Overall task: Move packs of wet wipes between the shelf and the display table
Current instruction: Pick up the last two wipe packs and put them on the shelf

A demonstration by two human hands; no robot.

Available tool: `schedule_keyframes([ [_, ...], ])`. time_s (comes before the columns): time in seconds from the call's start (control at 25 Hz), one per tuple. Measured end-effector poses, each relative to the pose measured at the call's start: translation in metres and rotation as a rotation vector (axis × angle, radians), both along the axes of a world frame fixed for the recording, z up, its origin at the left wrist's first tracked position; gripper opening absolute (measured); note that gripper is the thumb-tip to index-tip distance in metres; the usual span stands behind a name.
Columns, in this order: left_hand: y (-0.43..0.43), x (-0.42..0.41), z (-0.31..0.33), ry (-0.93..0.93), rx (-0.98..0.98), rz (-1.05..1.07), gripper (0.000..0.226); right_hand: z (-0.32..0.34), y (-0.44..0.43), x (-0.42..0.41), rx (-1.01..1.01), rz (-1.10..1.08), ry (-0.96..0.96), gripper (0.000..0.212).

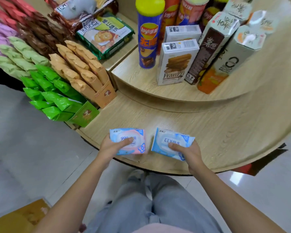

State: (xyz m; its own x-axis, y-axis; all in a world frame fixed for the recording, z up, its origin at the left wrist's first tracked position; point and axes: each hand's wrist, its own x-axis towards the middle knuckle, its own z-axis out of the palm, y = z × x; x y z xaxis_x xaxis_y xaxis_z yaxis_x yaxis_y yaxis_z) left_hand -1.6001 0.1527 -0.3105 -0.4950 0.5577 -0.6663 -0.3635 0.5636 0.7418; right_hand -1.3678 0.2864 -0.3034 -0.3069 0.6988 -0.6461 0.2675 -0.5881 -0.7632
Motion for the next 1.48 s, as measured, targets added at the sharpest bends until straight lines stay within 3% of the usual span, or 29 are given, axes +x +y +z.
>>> schedule_keyframes([
  [0.16,0.009,0.021,0.029,0.001,0.093,-0.179,0.030,0.035,-0.030,0.044,0.087,-0.290,0.040,0.057],
  [0.36,0.038,0.076,0.052,-0.043,0.178,-0.633,0.062,0.061,-0.109,0.109,0.141,-0.729,0.068,0.035],
  [0.48,0.053,0.136,0.060,-0.082,0.218,-0.893,0.047,0.063,-0.158,0.156,0.142,-0.988,0.048,0.030],
  [0.64,0.066,0.235,0.057,-0.083,0.218,-1.228,0.069,0.057,-0.224,0.223,0.115,-1.324,-0.003,0.043],
  [0.72,0.066,0.299,0.054,-0.096,0.206,-1.354,0.069,0.052,-0.254,0.262,0.113,-1.444,-0.028,0.055],
  [0.8,0.064,0.361,0.057,-0.092,0.221,-1.449,0.068,0.057,-0.272,0.301,0.115,-1.509,-0.033,0.060],
  [0.88,0.059,0.426,0.057,-0.074,0.219,-1.540,0.067,0.060,-0.289,0.348,0.145,-1.594,-0.047,0.051],
  [1.0,0.046,0.510,0.058,-0.093,0.210,-1.595,0.042,0.074,-0.308,0.419,0.202,-1.671,-0.075,0.047],
  [1.12,0.029,0.582,0.065,-0.160,0.159,-1.648,0.047,0.087,-0.328,0.482,0.244,-1.753,-0.113,0.044],
  [1.28,0.021,0.679,0.074,-0.222,0.153,-1.772,0.029,0.092,-0.352,0.550,0.268,-1.928,-0.141,0.038],
  [1.36,0.021,0.735,0.079,-0.242,0.181,-1.847,0.033,0.091,-0.361,0.582,0.276,-2.011,-0.144,0.038],
  [1.48,0.023,0.835,0.088,-0.287,0.218,-1.927,0.058,0.093,-0.374,0.635,0.279,-2.160,-0.149,0.047],
])
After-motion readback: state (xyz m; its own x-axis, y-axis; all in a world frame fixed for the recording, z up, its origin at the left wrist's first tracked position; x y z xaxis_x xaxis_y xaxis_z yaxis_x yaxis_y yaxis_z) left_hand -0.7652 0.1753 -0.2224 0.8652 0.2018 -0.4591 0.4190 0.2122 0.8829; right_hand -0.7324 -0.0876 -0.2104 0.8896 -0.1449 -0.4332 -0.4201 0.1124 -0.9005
